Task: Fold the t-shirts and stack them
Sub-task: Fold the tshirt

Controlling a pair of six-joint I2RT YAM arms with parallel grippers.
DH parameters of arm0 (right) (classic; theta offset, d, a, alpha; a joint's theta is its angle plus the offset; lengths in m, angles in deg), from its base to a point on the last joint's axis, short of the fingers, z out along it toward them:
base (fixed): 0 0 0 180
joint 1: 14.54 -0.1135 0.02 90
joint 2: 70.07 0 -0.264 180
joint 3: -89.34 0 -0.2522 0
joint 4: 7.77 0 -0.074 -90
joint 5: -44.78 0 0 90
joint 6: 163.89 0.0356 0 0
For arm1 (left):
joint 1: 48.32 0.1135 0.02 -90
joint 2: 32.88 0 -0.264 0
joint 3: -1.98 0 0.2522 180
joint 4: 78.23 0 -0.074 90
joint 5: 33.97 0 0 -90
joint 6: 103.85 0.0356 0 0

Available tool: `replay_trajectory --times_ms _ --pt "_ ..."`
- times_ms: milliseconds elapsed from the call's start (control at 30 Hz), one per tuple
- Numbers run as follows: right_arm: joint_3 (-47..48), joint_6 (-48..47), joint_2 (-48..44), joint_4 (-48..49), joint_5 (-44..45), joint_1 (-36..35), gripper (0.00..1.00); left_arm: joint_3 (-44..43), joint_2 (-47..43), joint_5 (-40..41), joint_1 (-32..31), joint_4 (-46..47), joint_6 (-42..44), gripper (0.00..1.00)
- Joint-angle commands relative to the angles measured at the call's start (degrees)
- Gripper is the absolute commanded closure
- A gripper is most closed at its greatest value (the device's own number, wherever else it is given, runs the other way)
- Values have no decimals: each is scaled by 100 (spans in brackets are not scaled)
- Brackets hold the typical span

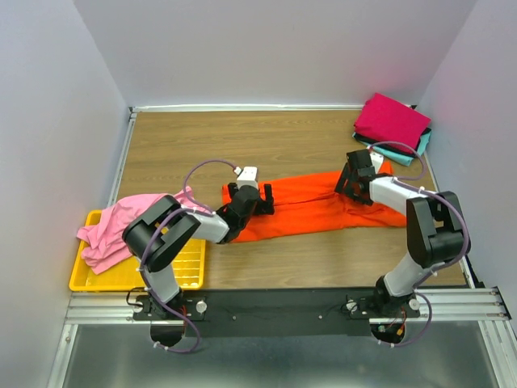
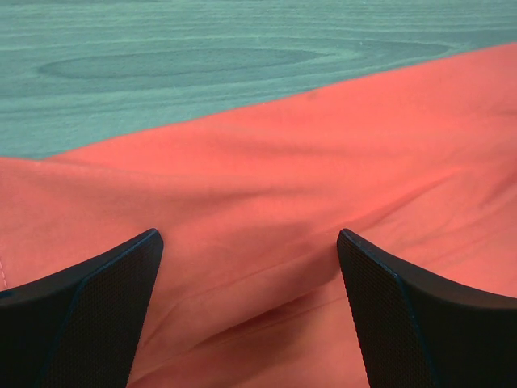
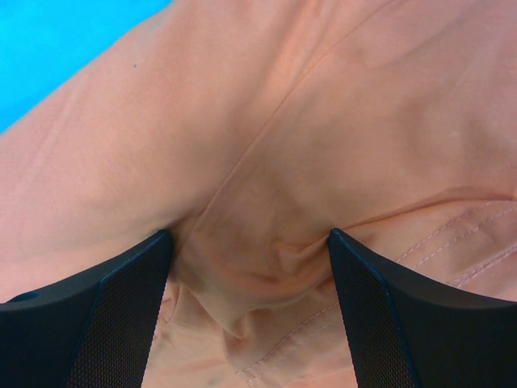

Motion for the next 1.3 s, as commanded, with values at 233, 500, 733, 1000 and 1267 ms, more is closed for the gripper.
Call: replay_trajectory --times_ms 233,500,733,1000,1267 --pt "941 -304 1448 209 -751 -16 15 1011 -356 -36 -375 -321 -733 3" --pt "2101 -1262 2230 200 -1752 -16 16 1354 -471 -45 -753 -339 -1155 3" --pt "3006 -1535 3003 148 -2772 -34 16 1592 -418 -142 -1386 -374 -1665 3" --pt "3718 -1606 3654 69 -3186 -315 16 1425 -120 -212 -2369 -813 -1999 3" --pt "4553 -1746 4199 -230 -3511 -482 16 1170 -163 -362 -3003 -1059 -2307 3"
